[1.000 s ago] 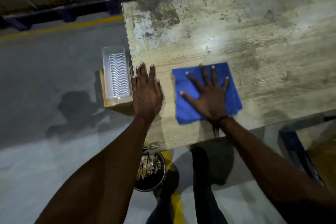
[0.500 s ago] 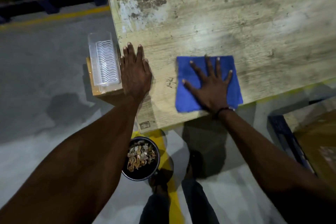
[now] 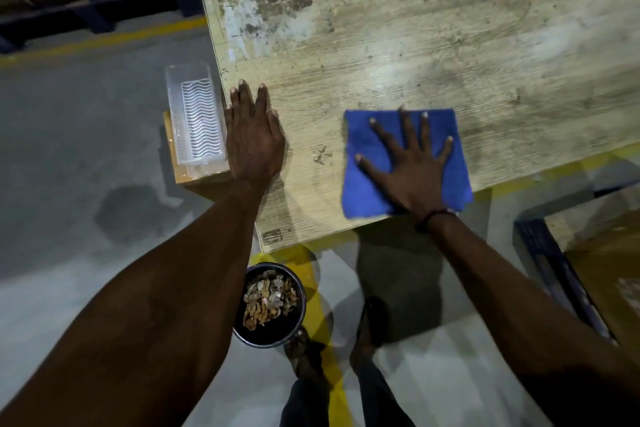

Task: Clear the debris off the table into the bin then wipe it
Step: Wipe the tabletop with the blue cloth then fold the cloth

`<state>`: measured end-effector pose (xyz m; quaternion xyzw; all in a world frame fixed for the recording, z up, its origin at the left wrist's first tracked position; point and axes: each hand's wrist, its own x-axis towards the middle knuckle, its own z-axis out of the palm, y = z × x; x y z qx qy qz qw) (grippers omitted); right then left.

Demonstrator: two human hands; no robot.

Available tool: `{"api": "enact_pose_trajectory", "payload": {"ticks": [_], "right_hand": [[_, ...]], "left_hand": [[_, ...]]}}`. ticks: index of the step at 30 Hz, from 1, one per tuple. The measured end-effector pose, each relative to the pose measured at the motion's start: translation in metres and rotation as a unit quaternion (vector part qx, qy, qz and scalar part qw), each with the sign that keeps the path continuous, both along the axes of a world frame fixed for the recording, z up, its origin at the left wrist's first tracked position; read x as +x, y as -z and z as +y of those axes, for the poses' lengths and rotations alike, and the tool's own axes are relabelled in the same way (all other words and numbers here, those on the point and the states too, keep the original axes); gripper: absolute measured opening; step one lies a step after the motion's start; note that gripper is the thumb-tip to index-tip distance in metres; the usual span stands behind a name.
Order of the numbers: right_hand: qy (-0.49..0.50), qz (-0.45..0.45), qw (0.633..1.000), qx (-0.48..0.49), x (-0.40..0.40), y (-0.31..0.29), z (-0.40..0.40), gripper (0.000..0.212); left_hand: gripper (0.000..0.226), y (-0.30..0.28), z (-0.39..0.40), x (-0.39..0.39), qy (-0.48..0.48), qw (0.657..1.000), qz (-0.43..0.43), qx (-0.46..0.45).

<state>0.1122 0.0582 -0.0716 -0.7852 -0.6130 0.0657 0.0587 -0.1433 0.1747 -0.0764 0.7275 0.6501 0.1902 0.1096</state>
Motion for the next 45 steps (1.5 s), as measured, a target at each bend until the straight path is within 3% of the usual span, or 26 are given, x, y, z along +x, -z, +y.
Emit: {"api": "enact_pose_trajectory", "payload": {"ticks": [4,9,13,18,21,24,27,30,33,35,40,45], "right_hand": [[0.047,0.051,0.998,0.006,-0.016,-0.001,0.053,0.079],[-0.084,-0.008,0.996,0.012,-0.077,0.007,-0.009,0.079],[-0.035,-0.019,0.999,0.015,-0.018,0.008,-0.033,0.078],[0.054,0.052,0.997,0.0,0.028,-0.002,0.037,0.08],[0.014,0.032,0.999,0.001,-0.005,0.003,0.04,0.081],[-0.073,-0.01,0.997,0.017,-0.023,0.01,-0.009,0.079],[-0.037,-0.028,0.999,0.018,0.026,0.011,-0.04,0.078],[0.033,0.005,0.999,-0.01,0.094,0.003,-0.02,0.078],[0.059,0.051,0.997,-0.013,0.114,-0.001,0.017,0.078],[0.045,0.039,0.998,-0.001,0.096,0.003,0.031,0.081],[-0.1,-0.004,0.995,0.022,0.065,0.01,-0.008,0.083],[-0.031,0.01,0.999,0.008,0.127,0.007,0.035,0.081]], "left_hand": [[0.057,0.001,0.002,0.0,0.0,1.0,-0.004,0.003],[0.055,0.003,0.002,-0.003,0.001,1.0,-0.004,0.008],[0.055,0.002,0.0,-0.001,0.001,1.0,-0.004,0.011],[0.054,-0.001,-0.001,0.003,0.02,1.0,0.011,0.007],[0.053,0.0,0.0,0.004,0.02,0.999,0.028,0.01],[0.053,0.002,0.0,0.007,0.007,0.999,0.042,0.0],[0.053,0.004,-0.002,0.016,-0.026,0.999,0.039,-0.016],[0.057,0.006,-0.018,0.043,-0.069,0.996,0.036,-0.034],[0.061,0.006,-0.044,0.085,-0.029,0.999,0.026,-0.028],[0.063,0.006,-0.049,0.111,0.006,0.999,0.026,-0.023],[0.069,0.008,-0.006,0.135,0.032,0.997,0.049,-0.041],[0.068,0.006,0.037,0.109,-0.004,0.997,0.065,-0.036]]}}
